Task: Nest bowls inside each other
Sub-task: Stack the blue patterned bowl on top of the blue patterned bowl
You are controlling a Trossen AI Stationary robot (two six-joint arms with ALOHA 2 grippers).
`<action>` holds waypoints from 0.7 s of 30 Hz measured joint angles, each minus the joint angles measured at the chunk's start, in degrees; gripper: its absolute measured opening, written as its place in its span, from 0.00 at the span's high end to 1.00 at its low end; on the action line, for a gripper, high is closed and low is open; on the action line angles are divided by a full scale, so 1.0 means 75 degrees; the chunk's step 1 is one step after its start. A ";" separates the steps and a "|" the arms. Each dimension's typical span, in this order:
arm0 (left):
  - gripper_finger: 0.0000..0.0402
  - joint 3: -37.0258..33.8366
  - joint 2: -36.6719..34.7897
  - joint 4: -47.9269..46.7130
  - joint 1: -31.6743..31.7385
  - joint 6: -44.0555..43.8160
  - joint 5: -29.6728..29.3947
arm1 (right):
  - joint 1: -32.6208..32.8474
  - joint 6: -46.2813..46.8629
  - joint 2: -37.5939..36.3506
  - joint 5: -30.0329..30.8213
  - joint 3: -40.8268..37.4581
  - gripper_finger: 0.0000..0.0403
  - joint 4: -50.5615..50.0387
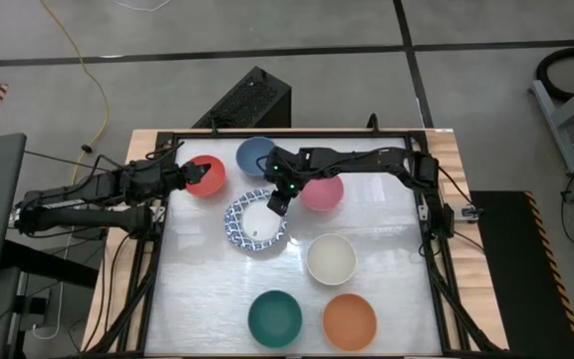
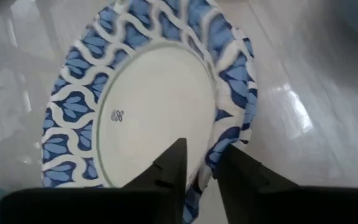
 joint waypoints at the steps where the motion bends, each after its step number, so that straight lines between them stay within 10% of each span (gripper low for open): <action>1: 0.41 0.0000 0.0000 -0.0001 0.0001 0.0000 0.0002 | 0.0000 -0.0017 0.0000 -0.0001 0.0000 0.69 0.0033; 10: 0.41 0.0000 0.0055 -0.0003 0.0001 0.0000 0.0026 | -0.0003 -0.0371 0.0000 0.0030 0.0000 0.52 0.0737; 21: 0.41 0.0000 0.0612 -0.0017 -0.0002 0.0002 0.0507 | 0.0115 -0.0635 -0.0015 0.0184 0.0000 0.54 0.0421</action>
